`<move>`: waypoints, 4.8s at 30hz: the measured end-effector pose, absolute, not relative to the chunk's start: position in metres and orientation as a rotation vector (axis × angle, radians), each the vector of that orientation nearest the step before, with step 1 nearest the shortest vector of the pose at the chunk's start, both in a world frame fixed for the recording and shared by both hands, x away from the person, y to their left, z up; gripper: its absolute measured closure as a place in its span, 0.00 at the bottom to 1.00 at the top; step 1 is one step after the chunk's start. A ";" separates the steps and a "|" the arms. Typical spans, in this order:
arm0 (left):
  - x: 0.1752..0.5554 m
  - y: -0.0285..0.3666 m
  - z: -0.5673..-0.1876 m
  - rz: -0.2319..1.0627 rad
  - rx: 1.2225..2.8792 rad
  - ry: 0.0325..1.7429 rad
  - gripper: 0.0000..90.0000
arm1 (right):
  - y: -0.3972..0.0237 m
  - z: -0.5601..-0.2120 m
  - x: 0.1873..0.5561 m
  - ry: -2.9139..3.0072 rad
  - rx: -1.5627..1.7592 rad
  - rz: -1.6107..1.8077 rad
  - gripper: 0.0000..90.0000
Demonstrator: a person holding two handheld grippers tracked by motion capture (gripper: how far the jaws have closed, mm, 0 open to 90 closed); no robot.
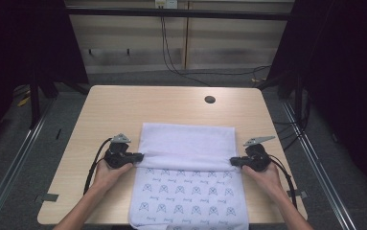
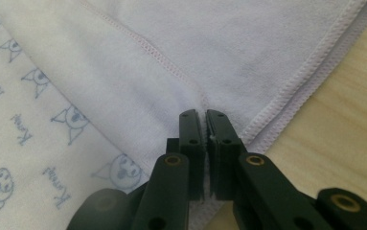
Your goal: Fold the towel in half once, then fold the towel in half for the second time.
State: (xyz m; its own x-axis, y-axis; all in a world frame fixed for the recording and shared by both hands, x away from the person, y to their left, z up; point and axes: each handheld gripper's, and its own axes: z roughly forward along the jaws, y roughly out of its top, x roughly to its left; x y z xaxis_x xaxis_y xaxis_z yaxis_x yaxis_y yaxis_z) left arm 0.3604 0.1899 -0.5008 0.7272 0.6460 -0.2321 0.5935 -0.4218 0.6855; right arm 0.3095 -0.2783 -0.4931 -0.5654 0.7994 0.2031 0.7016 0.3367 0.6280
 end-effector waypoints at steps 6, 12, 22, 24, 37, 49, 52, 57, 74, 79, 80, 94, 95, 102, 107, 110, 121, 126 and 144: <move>0.359 0.193 -0.500 0.103 2.154 0.922 0.97 | -0.277 -0.494 0.314 2.444 1.369 1.043 0.96; 0.367 0.193 -0.498 0.160 2.175 0.942 0.97 | -0.274 -0.494 0.326 2.445 1.378 1.050 0.96; 0.368 0.200 -0.498 0.176 2.176 0.949 0.98 | -0.265 -0.494 0.338 2.467 1.396 1.047 0.96; 0.382 0.198 -0.499 0.201 2.159 0.988 0.98 | -0.264 -0.495 0.347 2.452 1.405 1.055 0.96; 0.448 0.184 -0.504 0.227 2.078 1.093 0.97 | -0.273 -0.499 0.417 2.344 1.532 1.065 0.96; 0.454 0.196 -0.473 0.145 1.913 1.023 0.97 | -0.283 -0.472 0.427 2.199 1.495 1.197 0.96; 0.439 0.200 -0.444 0.159 1.884 0.932 0.97 | -0.295 -0.440 0.421 2.130 1.438 1.316 0.96; 0.405 0.205 -0.403 0.186 1.875 0.843 0.97 | -0.302 -0.387 0.395 2.085 1.281 1.418 0.96; 0.309 0.214 -0.361 0.290 1.921 0.655 0.97 | -0.302 -0.342 0.286 2.236 1.007 1.399 0.96; 0.287 0.218 -0.384 0.210 1.903 0.663 0.97 | -0.301 -0.358 0.261 2.270 1.003 1.398 0.96; 0.283 0.219 -0.389 0.205 1.911 0.658 0.97 | -0.302 -0.362 0.257 2.271 1.012 1.417 0.96; 0.247 0.222 -0.470 0.025 2.155 0.618 0.95 | -0.293 -0.460 0.199 2.591 1.037 1.301 0.93; 0.244 0.222 -0.471 0.015 2.160 0.609 0.94 | -0.292 -0.462 0.196 2.605 1.032 1.276 0.91; 0.226 0.227 -0.481 -0.027 2.226 0.566 0.90 | -0.295 -0.475 0.177 2.775 1.000 1.277 0.83; 0.225 0.241 -0.473 -0.078 2.138 0.561 0.80 | -0.298 -0.468 0.168 2.702 1.037 1.368 0.78; 0.245 0.245 -0.470 -0.038 2.031 0.644 0.81 | -0.300 -0.463 0.178 2.542 1.099 1.402 0.73; 0.333 0.212 -0.487 0.084 2.095 0.819 0.78 | -0.277 -0.468 0.262 2.393 1.239 1.335 0.67; 0.359 0.203 -0.492 0.059 2.100 0.863 0.74 | -0.252 -0.472 0.290 2.505 1.140 1.235 0.66; 0.365 0.195 -0.506 -0.016 2.117 0.839 0.90 | -0.245 -0.498 0.322 2.517 1.226 1.098 0.67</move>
State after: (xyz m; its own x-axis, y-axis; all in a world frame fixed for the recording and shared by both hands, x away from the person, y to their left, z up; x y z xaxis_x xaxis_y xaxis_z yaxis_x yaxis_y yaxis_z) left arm 0.3654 0.1949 -0.5058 0.7762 0.5594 -0.2908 0.5700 -0.4256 0.7028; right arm 0.3219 -0.2452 -0.4977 -0.6599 0.7284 0.1843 0.6307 0.4037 0.6628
